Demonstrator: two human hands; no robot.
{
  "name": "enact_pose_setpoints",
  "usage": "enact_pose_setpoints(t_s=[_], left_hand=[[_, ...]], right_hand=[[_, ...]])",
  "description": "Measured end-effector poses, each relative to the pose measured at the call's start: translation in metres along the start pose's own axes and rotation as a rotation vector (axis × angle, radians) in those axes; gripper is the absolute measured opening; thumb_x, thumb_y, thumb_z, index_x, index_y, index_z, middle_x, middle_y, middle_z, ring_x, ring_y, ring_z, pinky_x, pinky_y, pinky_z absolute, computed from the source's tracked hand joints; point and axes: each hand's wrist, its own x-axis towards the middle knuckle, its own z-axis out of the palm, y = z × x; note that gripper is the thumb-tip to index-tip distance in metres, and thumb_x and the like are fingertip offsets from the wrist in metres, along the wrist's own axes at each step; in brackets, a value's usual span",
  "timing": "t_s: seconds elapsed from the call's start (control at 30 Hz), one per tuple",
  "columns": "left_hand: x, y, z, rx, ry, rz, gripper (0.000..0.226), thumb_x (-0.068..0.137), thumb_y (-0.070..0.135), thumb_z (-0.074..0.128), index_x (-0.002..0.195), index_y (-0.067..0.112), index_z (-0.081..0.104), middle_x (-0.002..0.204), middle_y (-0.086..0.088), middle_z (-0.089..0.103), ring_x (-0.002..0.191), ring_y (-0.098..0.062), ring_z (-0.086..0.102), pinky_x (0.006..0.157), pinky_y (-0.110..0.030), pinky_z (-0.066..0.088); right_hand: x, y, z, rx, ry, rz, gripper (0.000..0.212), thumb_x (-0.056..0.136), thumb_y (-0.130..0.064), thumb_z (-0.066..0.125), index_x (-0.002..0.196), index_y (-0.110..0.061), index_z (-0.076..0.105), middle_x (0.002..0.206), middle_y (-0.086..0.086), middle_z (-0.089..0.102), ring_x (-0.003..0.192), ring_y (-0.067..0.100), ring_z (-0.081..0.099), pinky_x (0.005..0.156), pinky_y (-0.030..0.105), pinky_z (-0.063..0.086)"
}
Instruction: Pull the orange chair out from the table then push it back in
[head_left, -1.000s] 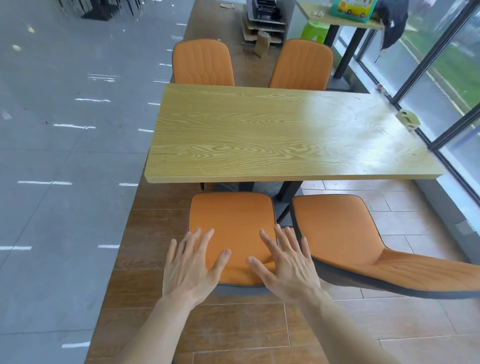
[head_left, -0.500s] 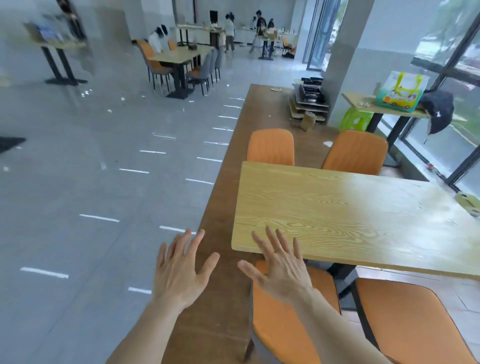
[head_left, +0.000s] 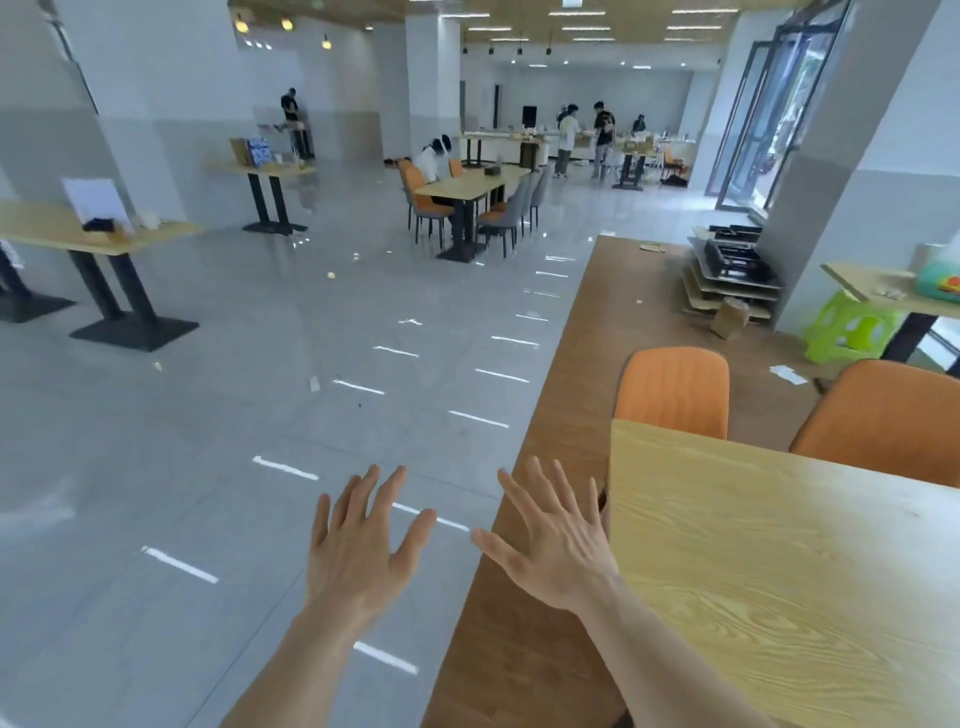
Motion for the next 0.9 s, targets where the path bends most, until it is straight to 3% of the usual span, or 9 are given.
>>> enact_pose_setpoints(t_s=[0.13,0.27,0.57,0.9], left_hand=[[0.099,-0.022,0.001,0.027,0.021,-0.009,0.085,0.085,0.082,0.004,0.159,0.043,0.012,0.17,0.009,0.012,0.156,-0.013,0.003,0.126,-0.041,-0.004],[0.326,-0.048,0.004,0.016,0.011,-0.098,0.086,0.083,0.082,0.003,0.159,0.043,0.013,0.169,0.009,0.013,0.156,-0.013,0.003,0.127,-0.041,-0.003],[0.367,-0.044,-0.001,0.079,0.024,0.023,0.084,0.085,0.081,0.002,0.16,0.043,0.007,0.17,0.009,0.006,0.156,-0.013,-0.003,0.126,-0.041,-0.006],[0.641,-0.087,0.06,0.013,0.009,0.091,0.085,0.085,0.082,0.0,0.16,0.044,0.005,0.17,0.01,0.004,0.156,-0.012,-0.005,0.126,-0.042,-0.007]], right_hand=[[0.107,0.002,-0.001,-0.031,-0.026,-0.028,0.098,0.079,-0.099,0.006,0.162,-0.048,-0.006,0.172,-0.006,-0.021,0.154,0.021,-0.031,0.122,0.057,-0.022],[0.342,0.009,-0.019,0.012,-0.03,0.006,0.098,0.078,-0.099,0.006,0.161,-0.049,-0.008,0.171,-0.006,-0.025,0.153,0.021,-0.032,0.123,0.057,-0.021],[0.375,0.013,-0.028,-0.021,0.001,-0.038,0.101,0.075,-0.101,0.002,0.161,-0.05,-0.011,0.17,-0.007,-0.027,0.155,0.022,-0.03,0.125,0.06,-0.014],[0.631,0.049,-0.02,-0.113,0.013,0.069,0.098,0.079,-0.099,0.007,0.159,-0.049,-0.016,0.169,-0.006,-0.03,0.155,0.022,-0.03,0.125,0.056,-0.018]])
